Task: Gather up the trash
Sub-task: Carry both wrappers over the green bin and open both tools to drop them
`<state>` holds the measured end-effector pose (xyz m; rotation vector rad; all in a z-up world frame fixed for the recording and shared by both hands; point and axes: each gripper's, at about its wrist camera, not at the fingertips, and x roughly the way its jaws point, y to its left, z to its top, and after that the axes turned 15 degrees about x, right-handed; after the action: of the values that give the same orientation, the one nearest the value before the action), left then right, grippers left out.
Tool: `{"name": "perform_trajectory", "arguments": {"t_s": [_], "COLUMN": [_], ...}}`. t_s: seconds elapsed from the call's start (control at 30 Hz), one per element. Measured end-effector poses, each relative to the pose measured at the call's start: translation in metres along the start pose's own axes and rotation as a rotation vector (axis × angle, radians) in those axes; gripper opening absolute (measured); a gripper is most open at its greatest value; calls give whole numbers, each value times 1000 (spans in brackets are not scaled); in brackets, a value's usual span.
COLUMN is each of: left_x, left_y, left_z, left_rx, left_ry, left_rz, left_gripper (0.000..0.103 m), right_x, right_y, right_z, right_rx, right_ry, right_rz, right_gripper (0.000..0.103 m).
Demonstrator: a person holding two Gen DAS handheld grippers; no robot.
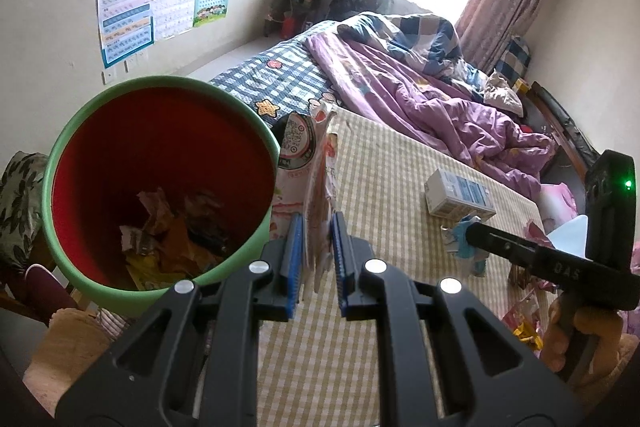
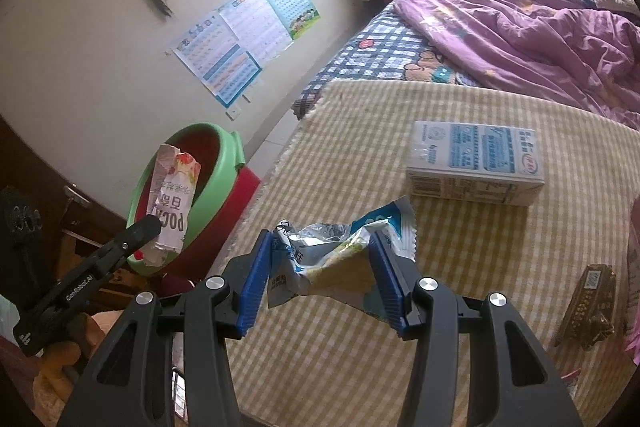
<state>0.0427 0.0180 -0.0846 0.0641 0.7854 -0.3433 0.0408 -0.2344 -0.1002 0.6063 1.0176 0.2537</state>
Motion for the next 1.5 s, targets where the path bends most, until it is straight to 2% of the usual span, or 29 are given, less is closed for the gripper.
{"name": "perform_trajectory", "arguments": {"t_s": [0.27,0.8,1.1,1.5], "left_x": [-9,-20,-18,-11], "left_y": [7,54,67,73], "left_z": [3,-4,-10,-14], "left_rx": [-9,-90,-123,-140], "left_ry": [-27,-34,-14,11], "left_rz": [37,140,186,199], "left_gripper": [14,14,14,14], "right_x": [2,31,44,61], "right_y": [18,95,117,133], "right_z": [5,15,24,20], "right_rx": [-37,-177,-170,-204], "right_ry": [-5,15,16,41], "right_rz": [27,114,161,158], "right_gripper": [48,48,48,49]}}
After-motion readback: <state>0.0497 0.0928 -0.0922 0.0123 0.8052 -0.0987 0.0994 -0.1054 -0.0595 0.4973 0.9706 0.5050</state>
